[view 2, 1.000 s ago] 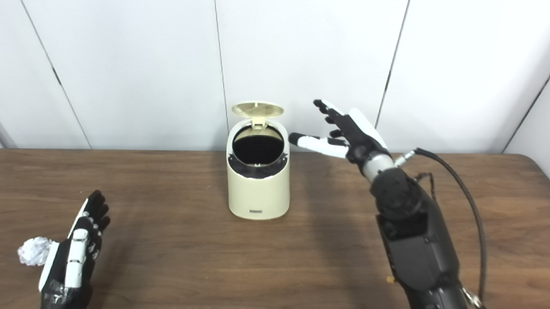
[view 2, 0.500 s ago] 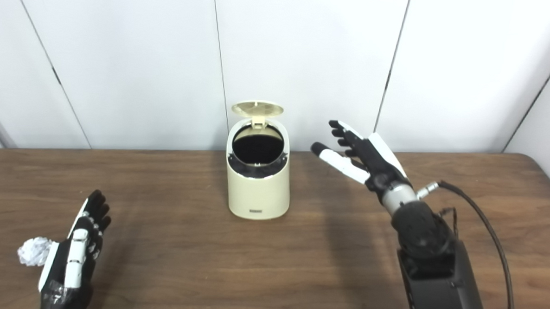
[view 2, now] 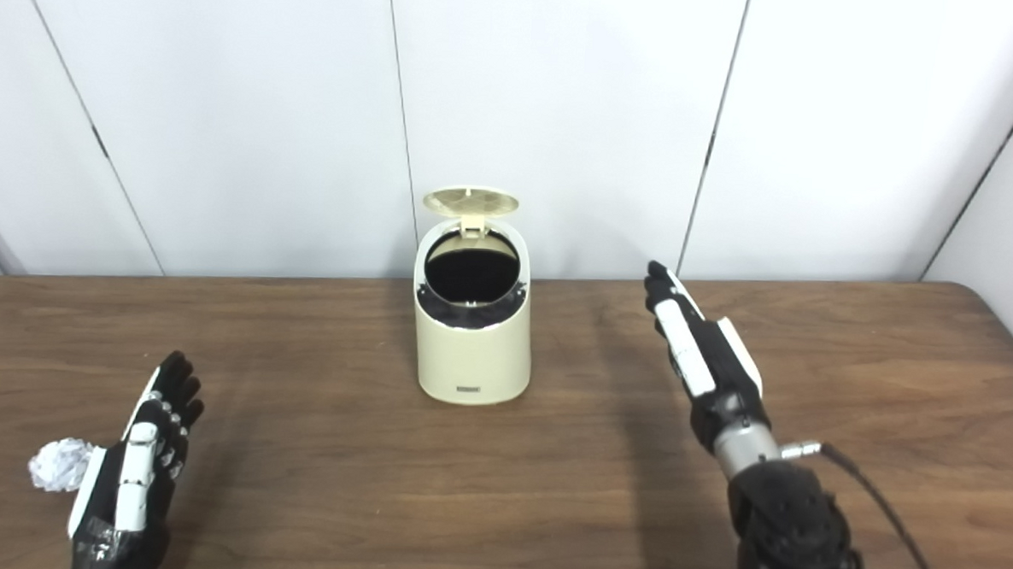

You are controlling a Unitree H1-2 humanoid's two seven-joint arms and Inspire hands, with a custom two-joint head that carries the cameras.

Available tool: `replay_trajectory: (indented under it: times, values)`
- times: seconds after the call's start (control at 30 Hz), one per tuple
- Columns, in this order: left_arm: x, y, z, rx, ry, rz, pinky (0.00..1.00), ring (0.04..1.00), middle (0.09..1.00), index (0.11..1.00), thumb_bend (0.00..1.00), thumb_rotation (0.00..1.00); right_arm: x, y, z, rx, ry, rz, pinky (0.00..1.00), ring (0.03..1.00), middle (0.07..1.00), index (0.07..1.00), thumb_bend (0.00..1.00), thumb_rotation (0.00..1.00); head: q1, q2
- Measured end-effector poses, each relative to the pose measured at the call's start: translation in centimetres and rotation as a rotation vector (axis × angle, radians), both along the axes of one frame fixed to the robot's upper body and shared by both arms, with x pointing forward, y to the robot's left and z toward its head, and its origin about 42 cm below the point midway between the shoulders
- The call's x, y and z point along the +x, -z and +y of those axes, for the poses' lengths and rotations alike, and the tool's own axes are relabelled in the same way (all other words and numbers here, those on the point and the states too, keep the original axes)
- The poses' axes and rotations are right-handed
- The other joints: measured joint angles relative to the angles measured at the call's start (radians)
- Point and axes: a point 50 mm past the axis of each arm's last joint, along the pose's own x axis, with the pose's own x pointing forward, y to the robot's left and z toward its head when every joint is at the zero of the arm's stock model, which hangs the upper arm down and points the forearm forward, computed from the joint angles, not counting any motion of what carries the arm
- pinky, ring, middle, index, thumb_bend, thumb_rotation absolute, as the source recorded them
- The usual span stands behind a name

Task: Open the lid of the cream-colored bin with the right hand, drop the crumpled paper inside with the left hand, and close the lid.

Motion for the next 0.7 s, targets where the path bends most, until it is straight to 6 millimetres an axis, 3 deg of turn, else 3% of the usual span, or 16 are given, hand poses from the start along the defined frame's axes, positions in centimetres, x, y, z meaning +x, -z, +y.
replay_trajectory:
  times: [0.23,0.7]
  values:
    - [0.0,0.0,0.0,0.002,0.004,0.003,1.0,1.0,1.0,1.0,0.38,0.93,-1.2,2.8,-0.1,0.119,0.074,-0.023,1.0,0.972,0.976,0.954,0.51,0.99,-0.005,0.011]
    - [0.0,-0.1,0.0,-0.003,0.005,0.001,1.0,1.0,1.0,1.0,0.35,0.95,-3.3,5.5,0.2,0.172,0.103,-0.038,1.0,0.986,0.987,0.956,0.47,1.0,0.0,0.026]
